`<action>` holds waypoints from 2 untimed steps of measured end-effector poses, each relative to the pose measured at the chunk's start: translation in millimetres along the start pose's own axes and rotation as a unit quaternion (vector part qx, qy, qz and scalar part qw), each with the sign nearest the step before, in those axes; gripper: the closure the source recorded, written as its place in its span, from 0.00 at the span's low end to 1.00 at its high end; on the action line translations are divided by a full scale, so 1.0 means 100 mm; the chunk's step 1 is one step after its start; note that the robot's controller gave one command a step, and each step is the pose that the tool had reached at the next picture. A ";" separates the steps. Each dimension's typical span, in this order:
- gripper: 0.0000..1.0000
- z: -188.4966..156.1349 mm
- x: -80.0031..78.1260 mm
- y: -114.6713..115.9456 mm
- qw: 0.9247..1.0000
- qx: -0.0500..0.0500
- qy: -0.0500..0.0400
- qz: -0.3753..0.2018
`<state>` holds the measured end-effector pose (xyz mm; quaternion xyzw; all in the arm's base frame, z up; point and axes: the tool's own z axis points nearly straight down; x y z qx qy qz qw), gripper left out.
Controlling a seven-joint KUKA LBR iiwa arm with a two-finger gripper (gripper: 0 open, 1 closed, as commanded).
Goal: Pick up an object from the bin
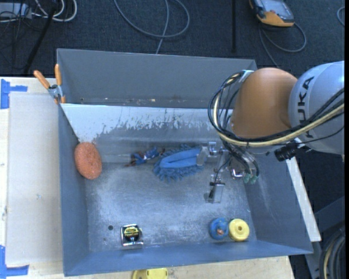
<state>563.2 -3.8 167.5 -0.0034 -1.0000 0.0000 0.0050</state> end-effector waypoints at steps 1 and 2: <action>0.00 -0.05 -0.02 0.00 1.000 0.000 -0.004 0.000; 0.00 0.26 -0.17 0.08 0.999 0.000 -0.007 0.037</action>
Offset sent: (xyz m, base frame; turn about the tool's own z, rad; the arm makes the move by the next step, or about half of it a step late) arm 0.0364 0.0268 -0.0872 0.2071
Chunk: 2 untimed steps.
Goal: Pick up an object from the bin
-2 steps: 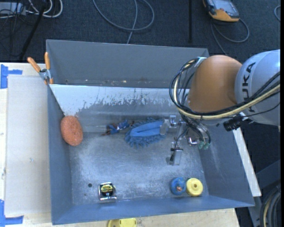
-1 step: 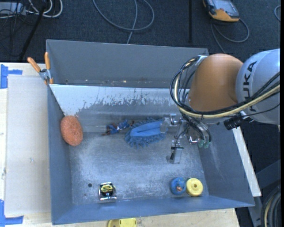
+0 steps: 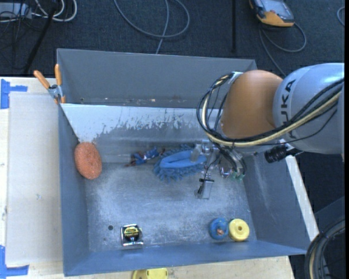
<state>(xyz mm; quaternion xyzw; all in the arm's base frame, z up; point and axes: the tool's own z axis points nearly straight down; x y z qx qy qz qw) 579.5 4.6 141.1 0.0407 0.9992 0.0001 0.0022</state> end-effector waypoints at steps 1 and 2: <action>0.00 0.43 -0.12 0.29 0.999 0.000 0.002 0.036; 1.00 0.47 -0.31 0.37 0.992 0.000 0.000 0.123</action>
Offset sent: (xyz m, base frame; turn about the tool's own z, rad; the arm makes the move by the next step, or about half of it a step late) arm 0.0330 0.0336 -0.0479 0.2485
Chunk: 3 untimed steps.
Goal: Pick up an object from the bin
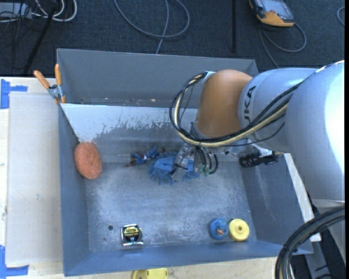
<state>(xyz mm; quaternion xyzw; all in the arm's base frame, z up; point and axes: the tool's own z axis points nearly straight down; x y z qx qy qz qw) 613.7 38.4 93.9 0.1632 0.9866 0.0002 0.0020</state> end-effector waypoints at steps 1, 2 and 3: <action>1.00 0.00 0.00 0.00 1.000 0.000 0.000 0.000; 1.00 -0.46 0.00 -0.11 1.000 0.001 0.005 0.006; 1.00 -0.92 -0.06 0.04 1.000 0.000 0.001 0.015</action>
Offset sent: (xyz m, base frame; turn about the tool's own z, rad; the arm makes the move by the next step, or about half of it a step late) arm -0.0028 -0.0157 0.0689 0.0177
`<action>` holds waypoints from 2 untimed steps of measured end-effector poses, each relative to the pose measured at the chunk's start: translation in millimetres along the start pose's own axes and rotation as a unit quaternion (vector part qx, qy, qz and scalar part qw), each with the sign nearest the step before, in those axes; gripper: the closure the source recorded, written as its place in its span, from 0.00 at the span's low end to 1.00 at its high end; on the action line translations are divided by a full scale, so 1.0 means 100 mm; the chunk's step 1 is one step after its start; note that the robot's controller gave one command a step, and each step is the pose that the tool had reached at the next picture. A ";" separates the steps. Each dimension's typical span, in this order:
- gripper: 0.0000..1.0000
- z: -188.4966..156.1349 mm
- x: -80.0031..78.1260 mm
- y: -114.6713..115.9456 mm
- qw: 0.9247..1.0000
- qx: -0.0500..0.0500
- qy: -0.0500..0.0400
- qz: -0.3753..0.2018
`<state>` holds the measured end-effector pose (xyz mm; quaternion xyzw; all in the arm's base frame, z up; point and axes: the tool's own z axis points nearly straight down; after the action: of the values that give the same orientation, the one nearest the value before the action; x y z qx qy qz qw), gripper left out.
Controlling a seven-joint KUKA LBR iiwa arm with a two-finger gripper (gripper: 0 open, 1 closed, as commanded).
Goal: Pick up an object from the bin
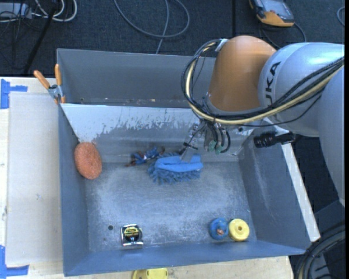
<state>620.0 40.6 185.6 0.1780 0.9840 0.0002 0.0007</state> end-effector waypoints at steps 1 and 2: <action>1.00 -0.48 0.15 -0.13 1.000 0.002 0.004 -0.008; 0.00 -0.56 0.15 -0.28 1.000 -0.001 -0.004 -0.030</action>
Offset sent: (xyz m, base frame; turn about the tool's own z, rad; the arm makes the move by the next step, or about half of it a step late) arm -0.0362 -0.0383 0.0045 -0.1106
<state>595.7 19.6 242.0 0.1483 0.9889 0.0006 0.0044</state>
